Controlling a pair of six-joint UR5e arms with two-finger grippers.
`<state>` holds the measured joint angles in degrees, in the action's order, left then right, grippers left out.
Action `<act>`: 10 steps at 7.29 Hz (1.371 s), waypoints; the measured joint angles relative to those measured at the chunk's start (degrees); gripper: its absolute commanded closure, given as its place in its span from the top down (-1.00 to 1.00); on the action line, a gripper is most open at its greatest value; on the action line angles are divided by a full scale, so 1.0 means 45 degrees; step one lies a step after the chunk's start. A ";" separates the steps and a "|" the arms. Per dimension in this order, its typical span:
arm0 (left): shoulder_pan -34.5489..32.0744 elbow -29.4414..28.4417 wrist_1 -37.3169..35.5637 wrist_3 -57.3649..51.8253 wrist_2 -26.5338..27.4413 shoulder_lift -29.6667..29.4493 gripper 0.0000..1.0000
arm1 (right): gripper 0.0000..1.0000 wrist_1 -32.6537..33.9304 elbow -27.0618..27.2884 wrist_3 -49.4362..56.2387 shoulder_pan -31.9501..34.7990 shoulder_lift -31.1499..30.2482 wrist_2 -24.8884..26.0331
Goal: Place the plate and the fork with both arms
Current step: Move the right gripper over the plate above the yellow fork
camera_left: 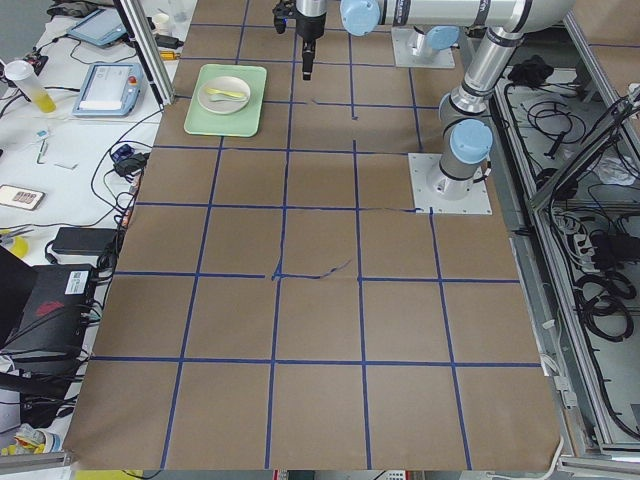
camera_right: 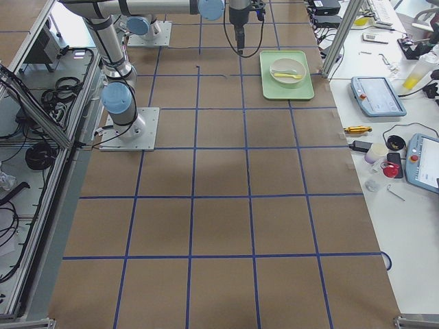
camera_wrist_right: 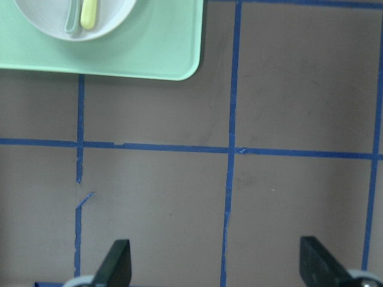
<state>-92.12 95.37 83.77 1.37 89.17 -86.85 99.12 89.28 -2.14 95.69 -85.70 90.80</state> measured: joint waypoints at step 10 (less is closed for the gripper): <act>0.0002 0.0156 0.0057 -0.0011 0.0073 -0.0016 1.00 | 0.89 0.3011 -0.7975 -0.2112 0.1677 1.0348 -0.0242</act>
<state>-92.11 96.07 84.02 1.32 89.50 -86.92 112.67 53.40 -11.64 103.23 -39.13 89.71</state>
